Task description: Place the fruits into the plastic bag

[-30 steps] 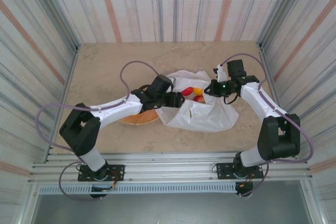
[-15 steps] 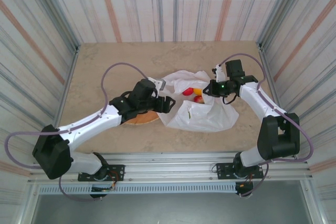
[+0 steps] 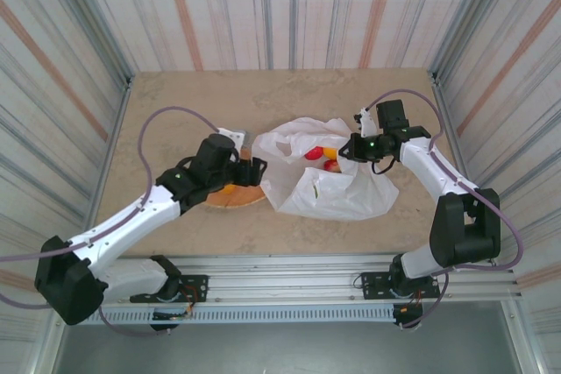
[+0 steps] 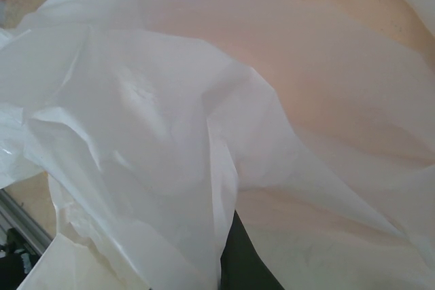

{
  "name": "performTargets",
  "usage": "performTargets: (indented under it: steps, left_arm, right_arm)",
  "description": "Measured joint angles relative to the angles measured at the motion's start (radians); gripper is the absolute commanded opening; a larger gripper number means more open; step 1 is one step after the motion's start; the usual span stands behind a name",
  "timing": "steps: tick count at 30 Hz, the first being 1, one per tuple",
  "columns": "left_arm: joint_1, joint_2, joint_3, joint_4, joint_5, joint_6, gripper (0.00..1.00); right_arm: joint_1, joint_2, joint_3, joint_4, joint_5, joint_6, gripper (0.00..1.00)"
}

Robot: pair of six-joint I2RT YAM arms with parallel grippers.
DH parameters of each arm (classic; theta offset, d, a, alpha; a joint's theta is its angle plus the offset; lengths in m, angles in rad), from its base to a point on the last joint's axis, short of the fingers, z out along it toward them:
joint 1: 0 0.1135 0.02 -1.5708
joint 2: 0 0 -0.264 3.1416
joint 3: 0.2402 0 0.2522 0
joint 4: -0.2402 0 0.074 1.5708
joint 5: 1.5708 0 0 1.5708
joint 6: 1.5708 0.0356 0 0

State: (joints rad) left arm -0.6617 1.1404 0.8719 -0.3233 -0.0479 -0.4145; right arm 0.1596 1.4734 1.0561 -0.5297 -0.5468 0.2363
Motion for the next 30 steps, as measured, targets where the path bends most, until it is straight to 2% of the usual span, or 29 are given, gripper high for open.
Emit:
performTargets:
  steps: [5, 11, 22, 30]
  left_arm:
    - [0.186, -0.006, -0.049, -0.074, -0.005, -0.001, 0.86]
    - [0.289, 0.072, -0.058, -0.124, 0.029, 0.000, 0.90]
    - [0.307, 0.251, -0.059, -0.098, 0.113, 0.000, 0.92]
    - [0.306, 0.293, -0.067, -0.079, 0.161, -0.004, 0.92]
  right_arm:
    - [0.000, 0.000, 0.000, 0.004, 0.000, 0.006, 0.01]
    - [0.006, 0.011, 0.000, 0.008, 0.000, 0.018, 0.02]
    - [0.018, 0.018, -0.007, 0.013, 0.000, 0.018, 0.03]
    - [0.018, 0.019, -0.010, 0.014, 0.000, 0.019, 0.03]
